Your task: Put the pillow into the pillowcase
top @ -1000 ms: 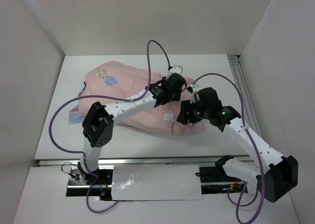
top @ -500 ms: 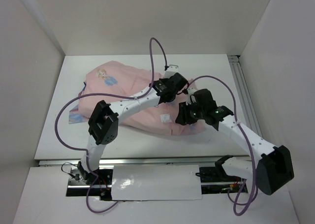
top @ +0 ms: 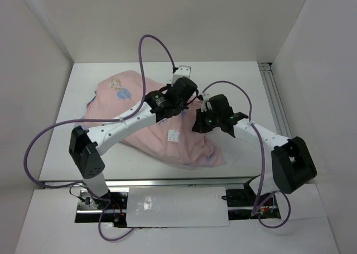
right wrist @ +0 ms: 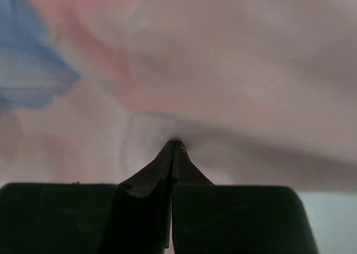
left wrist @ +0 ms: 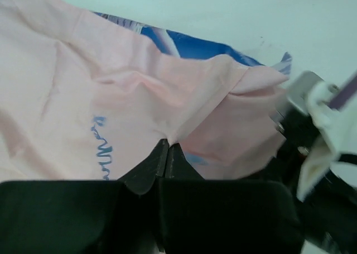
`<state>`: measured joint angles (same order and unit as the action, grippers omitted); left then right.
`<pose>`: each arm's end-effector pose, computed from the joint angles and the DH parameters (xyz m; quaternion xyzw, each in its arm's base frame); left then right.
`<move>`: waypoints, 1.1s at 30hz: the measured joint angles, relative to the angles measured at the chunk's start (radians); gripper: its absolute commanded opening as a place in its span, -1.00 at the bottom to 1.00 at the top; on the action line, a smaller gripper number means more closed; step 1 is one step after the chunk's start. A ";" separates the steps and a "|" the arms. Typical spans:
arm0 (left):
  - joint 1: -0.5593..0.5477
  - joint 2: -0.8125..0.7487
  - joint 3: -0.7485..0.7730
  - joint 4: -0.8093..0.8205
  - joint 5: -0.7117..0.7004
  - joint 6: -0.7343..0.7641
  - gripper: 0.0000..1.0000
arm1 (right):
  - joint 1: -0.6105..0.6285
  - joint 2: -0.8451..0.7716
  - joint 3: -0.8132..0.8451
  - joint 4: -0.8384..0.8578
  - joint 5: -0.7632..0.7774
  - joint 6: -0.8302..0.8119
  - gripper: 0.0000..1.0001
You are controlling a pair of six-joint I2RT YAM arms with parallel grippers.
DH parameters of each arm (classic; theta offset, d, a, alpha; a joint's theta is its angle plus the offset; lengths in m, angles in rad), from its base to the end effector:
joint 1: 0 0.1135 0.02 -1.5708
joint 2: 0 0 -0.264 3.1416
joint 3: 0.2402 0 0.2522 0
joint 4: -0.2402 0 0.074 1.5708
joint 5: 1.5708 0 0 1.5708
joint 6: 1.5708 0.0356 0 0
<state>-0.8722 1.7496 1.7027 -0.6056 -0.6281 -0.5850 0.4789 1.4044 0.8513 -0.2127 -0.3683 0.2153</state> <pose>0.2708 -0.2899 0.3593 -0.0135 0.8634 -0.0740 0.4989 0.2546 0.1466 0.2219 -0.1900 0.8873 0.2894 0.3048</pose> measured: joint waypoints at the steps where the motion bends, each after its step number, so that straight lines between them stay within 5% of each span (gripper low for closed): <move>1: 0.000 -0.014 -0.004 0.002 0.011 0.010 -0.76 | 0.000 0.011 0.003 0.016 0.001 0.002 -1.00; 3: -0.001 -0.035 -0.008 0.005 0.032 0.031 -0.66 | 0.000 0.038 0.013 0.041 0.001 0.008 -1.00; 7: -0.003 -0.046 -0.021 0.023 0.048 0.064 0.16 | 0.000 0.094 0.019 0.067 -0.002 0.023 -1.00; 12: -0.003 -0.048 -0.038 0.027 0.059 0.083 -0.18 | 0.000 0.101 0.019 0.082 -0.006 0.033 -1.00; 15: -0.002 -0.048 -0.040 0.032 0.103 0.090 0.04 | 0.000 0.088 0.019 0.095 -0.005 0.046 -1.00; 17: -0.003 -0.048 -0.050 0.042 0.128 0.098 0.36 | 0.000 0.068 0.020 0.090 -0.005 0.049 -0.76; 21: -0.003 -0.042 -0.075 0.044 0.142 0.108 0.39 | 0.004 -0.017 0.021 0.051 0.021 0.055 -0.37; 24: -0.002 -0.017 -0.082 0.042 0.142 0.104 0.08 | 0.008 -0.126 0.021 0.005 0.058 0.055 -0.04; 27: -0.003 0.033 -0.077 0.033 0.133 0.087 -0.07 | 0.008 -0.235 0.017 -0.027 0.077 0.050 0.07; 30: -0.003 0.098 -0.069 0.018 0.134 0.082 -0.52 | 0.009 -0.301 0.005 -0.037 0.071 0.050 0.13; 31: -0.003 0.116 -0.068 0.013 0.135 0.077 -0.91 | 0.010 -0.308 0.000 -0.039 0.066 0.051 0.13; 33: -0.003 0.143 -0.061 -0.016 0.129 0.053 -1.00 | 0.014 -0.309 -0.012 -0.039 0.037 0.054 0.16</move>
<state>-0.8749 1.8931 1.6413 -0.6220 -0.4992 -0.5323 0.4927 1.0954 0.8391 -0.2512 -0.3313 0.2691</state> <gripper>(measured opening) 0.081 0.568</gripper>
